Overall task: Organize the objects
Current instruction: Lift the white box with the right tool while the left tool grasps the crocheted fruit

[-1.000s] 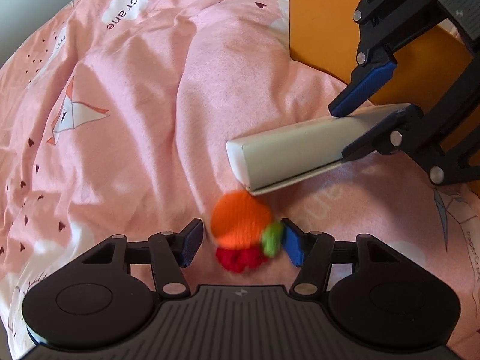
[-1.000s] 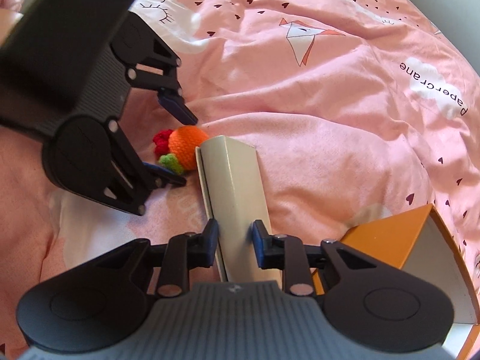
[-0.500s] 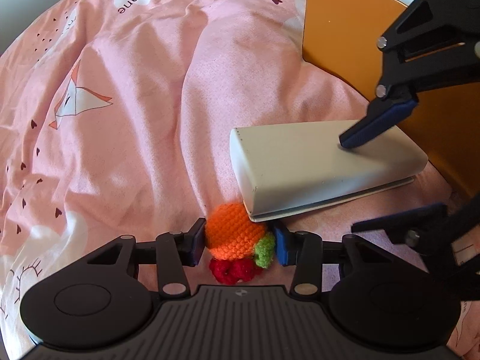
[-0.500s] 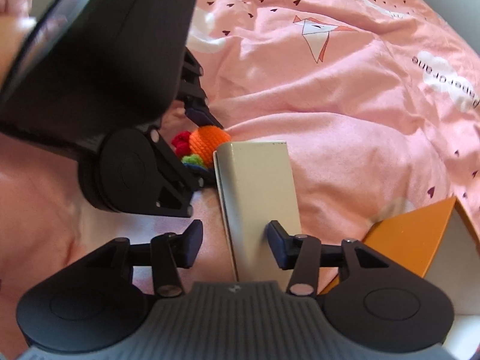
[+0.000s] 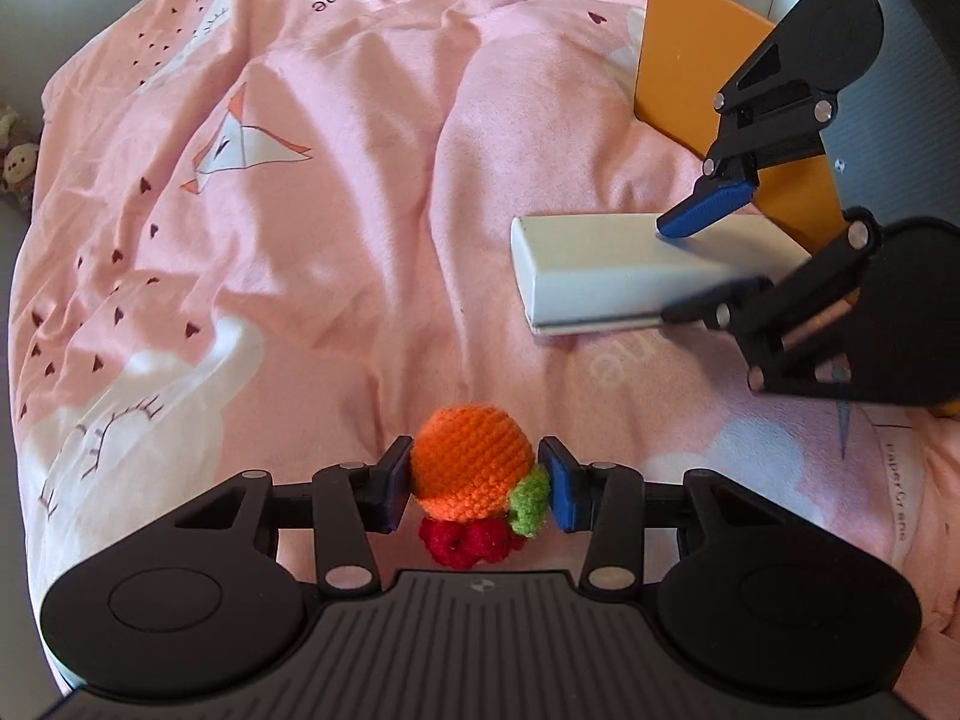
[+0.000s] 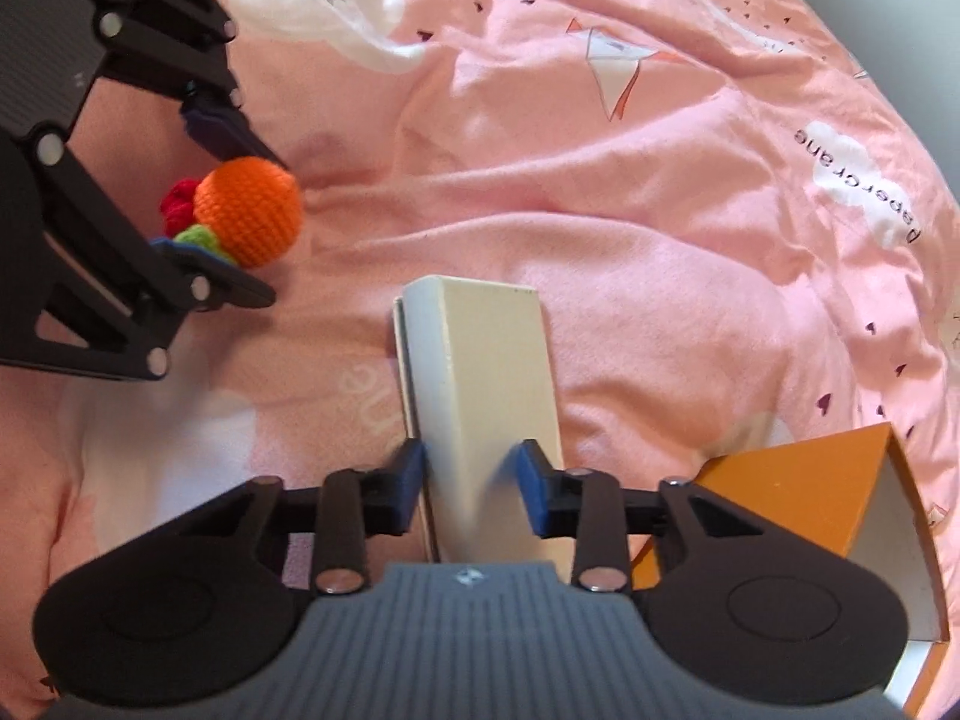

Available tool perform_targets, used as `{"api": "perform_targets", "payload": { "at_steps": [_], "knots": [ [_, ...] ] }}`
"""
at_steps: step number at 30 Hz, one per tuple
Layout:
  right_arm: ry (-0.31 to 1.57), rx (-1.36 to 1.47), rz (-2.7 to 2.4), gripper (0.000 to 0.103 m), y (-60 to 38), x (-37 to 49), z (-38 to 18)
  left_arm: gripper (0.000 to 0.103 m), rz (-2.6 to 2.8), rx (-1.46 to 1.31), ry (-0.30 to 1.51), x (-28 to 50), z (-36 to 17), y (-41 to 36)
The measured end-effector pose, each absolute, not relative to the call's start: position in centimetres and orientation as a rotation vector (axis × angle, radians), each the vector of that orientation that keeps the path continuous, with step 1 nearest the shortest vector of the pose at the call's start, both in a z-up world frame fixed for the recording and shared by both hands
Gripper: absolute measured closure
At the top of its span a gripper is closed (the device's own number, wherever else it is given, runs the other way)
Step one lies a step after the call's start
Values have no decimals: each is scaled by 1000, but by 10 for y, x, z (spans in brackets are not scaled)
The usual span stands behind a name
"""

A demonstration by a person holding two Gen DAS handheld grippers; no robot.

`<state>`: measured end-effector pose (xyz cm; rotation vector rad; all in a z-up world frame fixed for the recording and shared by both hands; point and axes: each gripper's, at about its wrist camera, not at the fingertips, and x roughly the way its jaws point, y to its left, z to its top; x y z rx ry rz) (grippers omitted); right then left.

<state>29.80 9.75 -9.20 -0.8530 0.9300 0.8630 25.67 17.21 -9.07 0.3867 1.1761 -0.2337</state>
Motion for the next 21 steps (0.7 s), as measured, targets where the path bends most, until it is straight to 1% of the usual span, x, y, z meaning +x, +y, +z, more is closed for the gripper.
{"api": "perform_targets", "payload": {
  "at_steps": [5,11,14,21],
  "knots": [
    [923,-796,857,78,89,295,-75,52,-226,384,1152,242,-75,167],
    [894,-717,915,80,72,277,-37,52,-226,387,1113,233,-55,159],
    [847,-705,952,80,65,264,-16,52,-218,393,1092,227,-40,157],
    [670,-753,1001,81,44,233,40,52,-201,424,1019,215,3,143]
  ]
}}
